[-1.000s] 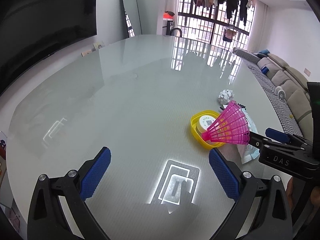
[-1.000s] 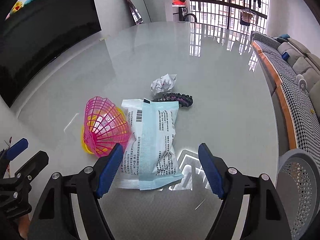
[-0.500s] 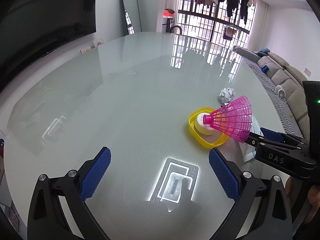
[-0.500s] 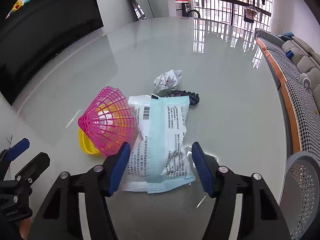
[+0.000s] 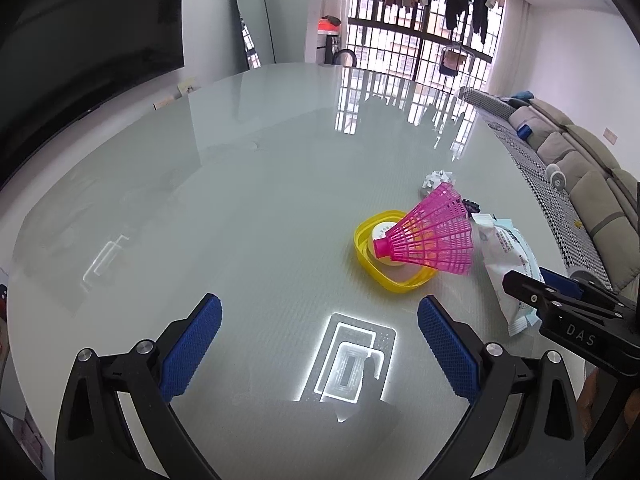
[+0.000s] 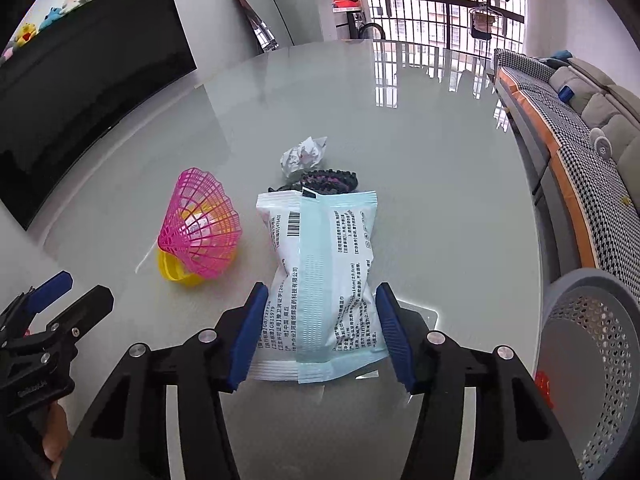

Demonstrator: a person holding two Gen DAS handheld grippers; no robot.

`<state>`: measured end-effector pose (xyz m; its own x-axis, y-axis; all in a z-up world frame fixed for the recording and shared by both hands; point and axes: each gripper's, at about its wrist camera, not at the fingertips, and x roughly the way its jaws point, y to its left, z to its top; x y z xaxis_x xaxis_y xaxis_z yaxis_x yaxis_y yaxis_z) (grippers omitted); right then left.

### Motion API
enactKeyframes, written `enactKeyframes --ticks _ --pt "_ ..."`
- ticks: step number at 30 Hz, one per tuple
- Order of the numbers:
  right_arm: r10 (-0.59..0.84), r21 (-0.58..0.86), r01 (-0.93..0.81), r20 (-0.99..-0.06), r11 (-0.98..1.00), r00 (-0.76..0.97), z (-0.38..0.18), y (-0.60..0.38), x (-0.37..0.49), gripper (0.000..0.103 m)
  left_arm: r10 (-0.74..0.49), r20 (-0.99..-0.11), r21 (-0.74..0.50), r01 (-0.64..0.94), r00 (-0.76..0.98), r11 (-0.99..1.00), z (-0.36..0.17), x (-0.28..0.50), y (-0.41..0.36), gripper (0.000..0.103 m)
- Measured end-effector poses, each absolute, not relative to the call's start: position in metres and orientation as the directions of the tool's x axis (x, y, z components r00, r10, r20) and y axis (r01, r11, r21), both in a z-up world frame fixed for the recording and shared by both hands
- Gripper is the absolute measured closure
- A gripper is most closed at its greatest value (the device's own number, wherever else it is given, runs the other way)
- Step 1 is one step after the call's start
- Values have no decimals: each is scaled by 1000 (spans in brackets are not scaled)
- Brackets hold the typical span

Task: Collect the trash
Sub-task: 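Grasp the pink shuttlecock with the left tool while the right tool holds the snack bag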

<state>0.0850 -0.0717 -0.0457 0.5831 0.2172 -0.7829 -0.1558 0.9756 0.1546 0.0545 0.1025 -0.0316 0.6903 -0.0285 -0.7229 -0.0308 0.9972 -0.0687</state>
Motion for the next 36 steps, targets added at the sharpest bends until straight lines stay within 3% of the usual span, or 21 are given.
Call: enactKeyframes --ticks 15,31,36 --pt "198 187 -85 -757 979 622 -39 -113 49 49 -61 -696 -83 4 715 997 -10 81 61 6" --pt "222 245 -55 -733 968 643 -35 -146 33 49 69 -737 19 -81 673 997 -34 129 26 8" --pt "229 255 -53 -734 966 639 -36 -147 33 49 80 -756 18 -101 649 995 -41 130 28 34"
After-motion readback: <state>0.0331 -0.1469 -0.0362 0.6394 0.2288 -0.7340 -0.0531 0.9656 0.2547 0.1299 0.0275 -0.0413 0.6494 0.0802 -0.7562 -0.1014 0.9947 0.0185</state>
